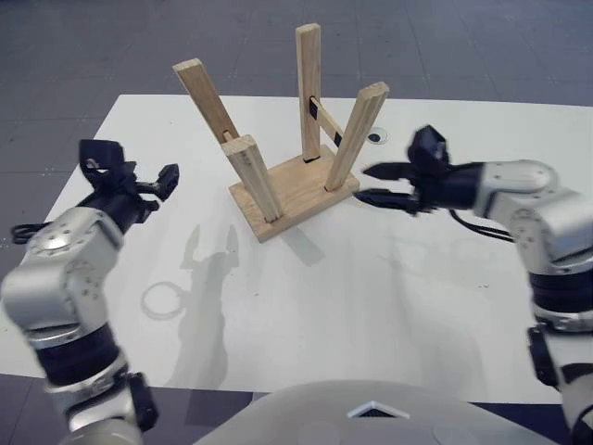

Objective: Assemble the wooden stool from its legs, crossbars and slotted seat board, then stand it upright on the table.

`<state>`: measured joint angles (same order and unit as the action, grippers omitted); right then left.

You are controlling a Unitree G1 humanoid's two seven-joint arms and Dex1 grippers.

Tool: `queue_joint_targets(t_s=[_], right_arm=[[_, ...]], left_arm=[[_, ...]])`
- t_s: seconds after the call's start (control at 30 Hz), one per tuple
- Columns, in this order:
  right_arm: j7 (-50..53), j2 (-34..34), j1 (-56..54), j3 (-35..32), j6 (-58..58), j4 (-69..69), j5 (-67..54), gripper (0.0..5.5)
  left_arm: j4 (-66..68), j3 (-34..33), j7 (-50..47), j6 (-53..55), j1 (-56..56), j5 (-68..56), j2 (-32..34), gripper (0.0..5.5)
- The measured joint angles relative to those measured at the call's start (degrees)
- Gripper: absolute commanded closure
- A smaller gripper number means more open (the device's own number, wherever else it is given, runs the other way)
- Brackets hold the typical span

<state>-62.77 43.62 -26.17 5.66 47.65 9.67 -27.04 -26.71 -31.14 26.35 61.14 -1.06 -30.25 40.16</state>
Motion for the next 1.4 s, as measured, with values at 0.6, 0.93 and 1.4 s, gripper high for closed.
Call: queue_joint_targets(t_s=[0.6,0.93,1.4], right_arm=[[-12.3,-9.5,-28.4,3.7,-21.3,-46.8,11.3,0.28],[-19.2,-5.7,-24.6,3.4,-19.1,-44.2,11.1,0.28],[-22.5,-1.2,-16.0,1.9,-0.5,-15.0,2.7,0.28]], left_arm=[[-0.4,24.9,10.3,-5.5,-19.6,-8.3,1.1,2.66],[6.9,29.9,36.2,-13.3,-19.7,-9.9,12.6,3.63],[18.4,36.1,52.1,-25.5,-23.7,-4.8,12.6,3.78]])
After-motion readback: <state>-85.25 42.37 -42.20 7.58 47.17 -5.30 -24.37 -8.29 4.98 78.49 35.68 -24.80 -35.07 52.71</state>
